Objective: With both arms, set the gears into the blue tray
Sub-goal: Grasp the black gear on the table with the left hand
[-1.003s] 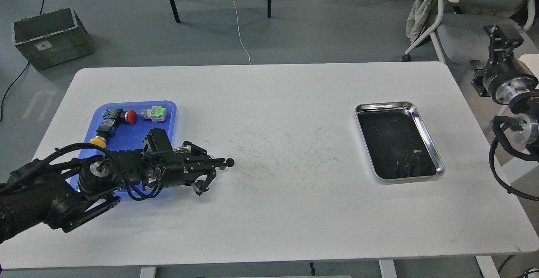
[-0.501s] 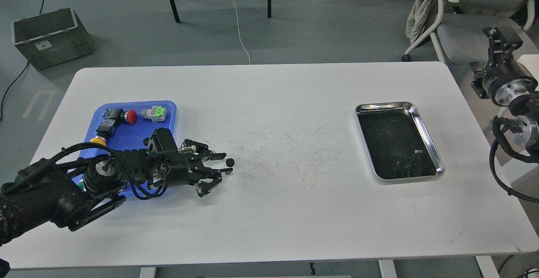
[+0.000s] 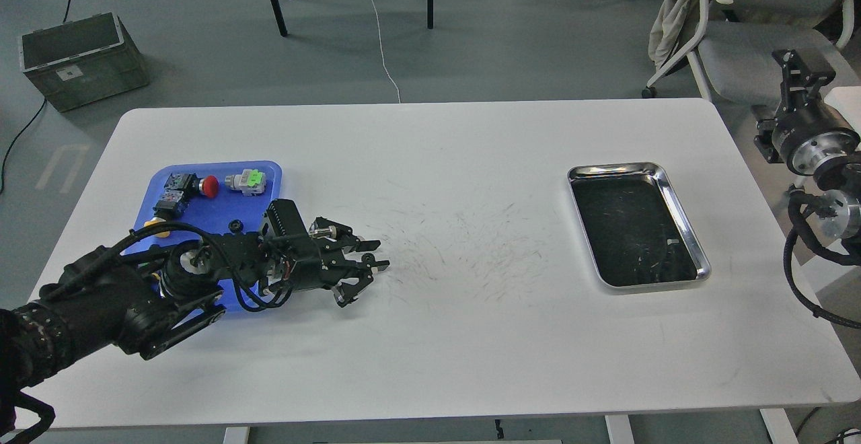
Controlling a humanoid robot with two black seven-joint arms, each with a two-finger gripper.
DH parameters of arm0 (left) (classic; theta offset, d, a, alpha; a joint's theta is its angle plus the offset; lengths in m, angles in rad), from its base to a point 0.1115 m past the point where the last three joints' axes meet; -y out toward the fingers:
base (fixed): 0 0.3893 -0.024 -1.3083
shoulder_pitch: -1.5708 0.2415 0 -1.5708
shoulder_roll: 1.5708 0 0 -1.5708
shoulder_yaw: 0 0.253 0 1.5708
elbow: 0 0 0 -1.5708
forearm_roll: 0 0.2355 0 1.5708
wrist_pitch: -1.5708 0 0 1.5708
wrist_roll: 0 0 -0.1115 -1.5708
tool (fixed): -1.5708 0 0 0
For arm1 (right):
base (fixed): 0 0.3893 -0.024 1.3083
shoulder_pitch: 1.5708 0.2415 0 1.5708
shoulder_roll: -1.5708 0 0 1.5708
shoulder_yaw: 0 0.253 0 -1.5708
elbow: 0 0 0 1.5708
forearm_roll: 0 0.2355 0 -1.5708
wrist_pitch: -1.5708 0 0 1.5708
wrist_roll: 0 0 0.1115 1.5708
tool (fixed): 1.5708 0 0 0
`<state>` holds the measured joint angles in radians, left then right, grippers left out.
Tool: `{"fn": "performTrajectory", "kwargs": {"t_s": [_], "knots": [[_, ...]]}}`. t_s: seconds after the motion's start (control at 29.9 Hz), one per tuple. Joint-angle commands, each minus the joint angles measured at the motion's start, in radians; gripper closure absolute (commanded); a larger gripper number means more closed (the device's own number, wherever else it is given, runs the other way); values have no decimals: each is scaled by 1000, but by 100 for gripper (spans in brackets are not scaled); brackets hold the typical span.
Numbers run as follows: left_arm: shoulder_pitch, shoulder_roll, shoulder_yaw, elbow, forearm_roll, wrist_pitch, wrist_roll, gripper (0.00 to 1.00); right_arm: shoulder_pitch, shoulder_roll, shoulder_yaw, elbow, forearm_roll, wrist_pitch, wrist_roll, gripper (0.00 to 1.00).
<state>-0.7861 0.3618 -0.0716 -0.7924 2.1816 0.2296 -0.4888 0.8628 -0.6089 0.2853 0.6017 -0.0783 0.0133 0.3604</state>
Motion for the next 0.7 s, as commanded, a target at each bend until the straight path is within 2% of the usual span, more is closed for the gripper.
{"fn": "performTrajectory", "kwargs": {"t_s": [0.0,0.37,0.67], "knots": [[2,5,4,1,0,4,0,77,-4,0,2,0,0,0,3,6],[4,28,4,-5,0,5,0,78,-5,1,0,0,-1,0,12,6],[5,43,3,-10,0,4,0,68,-14,1,0,0,-1,2,14,6]]}}
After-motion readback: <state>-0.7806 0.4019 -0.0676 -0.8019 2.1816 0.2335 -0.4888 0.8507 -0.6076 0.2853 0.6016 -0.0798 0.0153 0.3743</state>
